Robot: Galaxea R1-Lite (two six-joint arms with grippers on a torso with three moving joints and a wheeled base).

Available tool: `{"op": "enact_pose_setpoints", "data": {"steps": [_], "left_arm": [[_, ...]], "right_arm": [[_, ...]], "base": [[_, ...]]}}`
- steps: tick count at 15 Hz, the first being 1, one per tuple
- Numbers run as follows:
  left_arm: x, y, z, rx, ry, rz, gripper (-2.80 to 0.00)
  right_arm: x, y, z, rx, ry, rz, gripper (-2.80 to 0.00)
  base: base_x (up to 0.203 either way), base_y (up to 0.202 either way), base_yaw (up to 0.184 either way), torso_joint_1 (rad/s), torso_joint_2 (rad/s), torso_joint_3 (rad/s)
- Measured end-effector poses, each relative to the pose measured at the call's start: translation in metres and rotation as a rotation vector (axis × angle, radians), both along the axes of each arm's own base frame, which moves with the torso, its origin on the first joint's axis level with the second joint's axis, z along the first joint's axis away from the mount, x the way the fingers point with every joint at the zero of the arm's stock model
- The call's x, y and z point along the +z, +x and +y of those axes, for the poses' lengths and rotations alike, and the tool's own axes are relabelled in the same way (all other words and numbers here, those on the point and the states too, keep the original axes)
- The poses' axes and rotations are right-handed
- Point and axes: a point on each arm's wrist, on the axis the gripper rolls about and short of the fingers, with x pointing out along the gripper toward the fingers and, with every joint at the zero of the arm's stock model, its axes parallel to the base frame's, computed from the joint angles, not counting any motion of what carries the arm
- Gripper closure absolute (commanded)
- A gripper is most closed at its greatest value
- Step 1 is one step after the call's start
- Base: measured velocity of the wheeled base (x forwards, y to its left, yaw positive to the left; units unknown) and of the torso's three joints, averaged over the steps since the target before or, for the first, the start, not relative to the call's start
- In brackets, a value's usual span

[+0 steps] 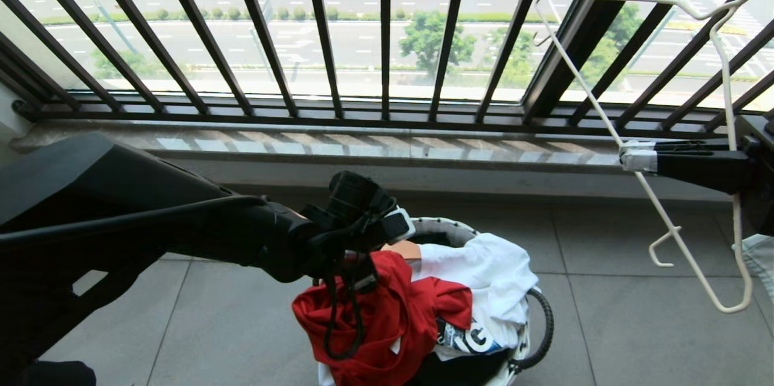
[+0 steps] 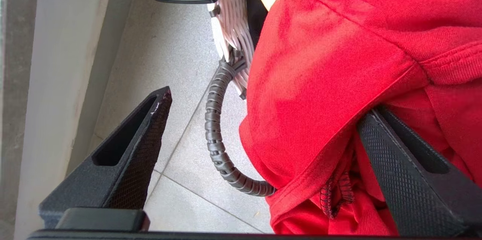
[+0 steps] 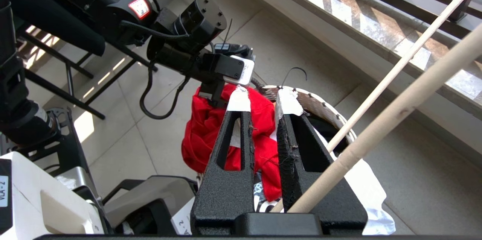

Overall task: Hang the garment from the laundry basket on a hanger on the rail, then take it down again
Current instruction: Pick up clothes from the basket

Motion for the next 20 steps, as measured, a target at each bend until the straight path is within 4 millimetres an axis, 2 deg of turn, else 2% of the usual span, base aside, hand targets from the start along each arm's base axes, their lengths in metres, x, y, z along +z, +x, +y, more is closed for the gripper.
{"op": "enact_pose_setpoints", "data": {"steps": [8,20], "left_arm": [[0.019,0.011,0.012,0.051,-0.05,-0.047,-2.8],[0.009,-0.004,0.013,0.022,-0.044,0.009,-2.8]], "right_arm": [[0.0,0.0,0.0,0.0,0.0,-0.001,0.0],[0.0,0.0,0.0,0.0,0.0,-0.002,0.0]], "base": [[0.0,0.0,0.0,0.0,0.0,0.0],[0.0,0.0,0.0,0.0,0.0,0.0]]}}
